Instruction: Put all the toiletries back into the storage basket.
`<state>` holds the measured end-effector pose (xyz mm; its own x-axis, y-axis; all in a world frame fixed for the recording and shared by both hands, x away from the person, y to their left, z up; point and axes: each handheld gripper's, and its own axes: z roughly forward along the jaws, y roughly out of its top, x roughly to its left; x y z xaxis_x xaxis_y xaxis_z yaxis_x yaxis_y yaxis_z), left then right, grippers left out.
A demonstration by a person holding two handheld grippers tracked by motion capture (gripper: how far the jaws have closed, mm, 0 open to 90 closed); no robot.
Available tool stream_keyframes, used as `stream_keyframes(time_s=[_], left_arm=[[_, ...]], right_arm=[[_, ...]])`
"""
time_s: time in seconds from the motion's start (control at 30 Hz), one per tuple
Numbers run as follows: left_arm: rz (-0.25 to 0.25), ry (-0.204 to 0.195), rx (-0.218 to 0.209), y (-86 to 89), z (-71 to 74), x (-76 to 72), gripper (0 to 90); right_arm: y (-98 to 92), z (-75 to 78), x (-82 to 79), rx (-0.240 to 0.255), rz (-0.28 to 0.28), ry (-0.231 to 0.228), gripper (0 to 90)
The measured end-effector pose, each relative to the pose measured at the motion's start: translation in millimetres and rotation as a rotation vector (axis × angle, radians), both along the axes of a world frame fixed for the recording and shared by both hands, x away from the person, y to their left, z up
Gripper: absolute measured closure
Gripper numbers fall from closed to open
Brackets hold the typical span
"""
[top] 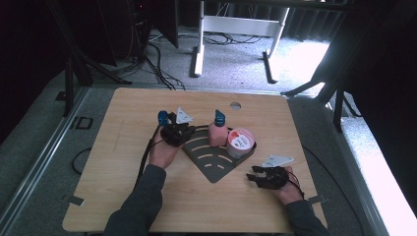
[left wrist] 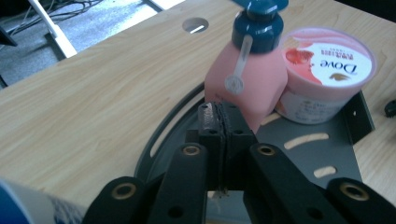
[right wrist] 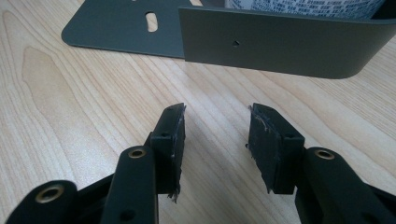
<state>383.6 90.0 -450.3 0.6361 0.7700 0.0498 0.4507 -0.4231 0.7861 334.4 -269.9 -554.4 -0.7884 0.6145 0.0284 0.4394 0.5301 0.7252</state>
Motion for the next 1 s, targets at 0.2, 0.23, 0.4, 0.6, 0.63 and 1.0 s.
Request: stream_keyframes(time_s=[0.2, 0.23, 0.4, 0.6, 0.63, 1.0], left_arm=[[0.028, 0.012, -0.003, 10.7, -8.6, -5.8, 89.7], [0.037, 0.013, -0.007, 12.9, -9.8, -6.8, 89.6], [0.059, 0.023, 0.003, 22.7, -14.6, -10.2, 89.6], [0.084, 0.033, 0.021, 33.7, -19.8, -11.9, 89.5], [0.091, 0.036, 0.023, 35.9, -20.9, -11.8, 89.5], [0.135, 0.058, 0.038, 56.9, -29.0, -15.1, 89.0]], right_arm=[[0.1, 0.1, 0.0, 0.0, -0.001, 0.0, 55.6], [0.1, 0.0, 0.0, 0.0, 0.0, 0.0, 55.6], [0.1, 0.0, 0.0, -0.001, 0.0, -0.002, 55.6], [0.1, -0.1, 0.0, -0.001, 0.001, -0.003, 55.6], [0.1, 0.0, -0.1, -0.001, 0.0, -0.002, 55.6], [0.0, -0.1, 0.0, 0.0, 0.0, -0.003, 55.6]])
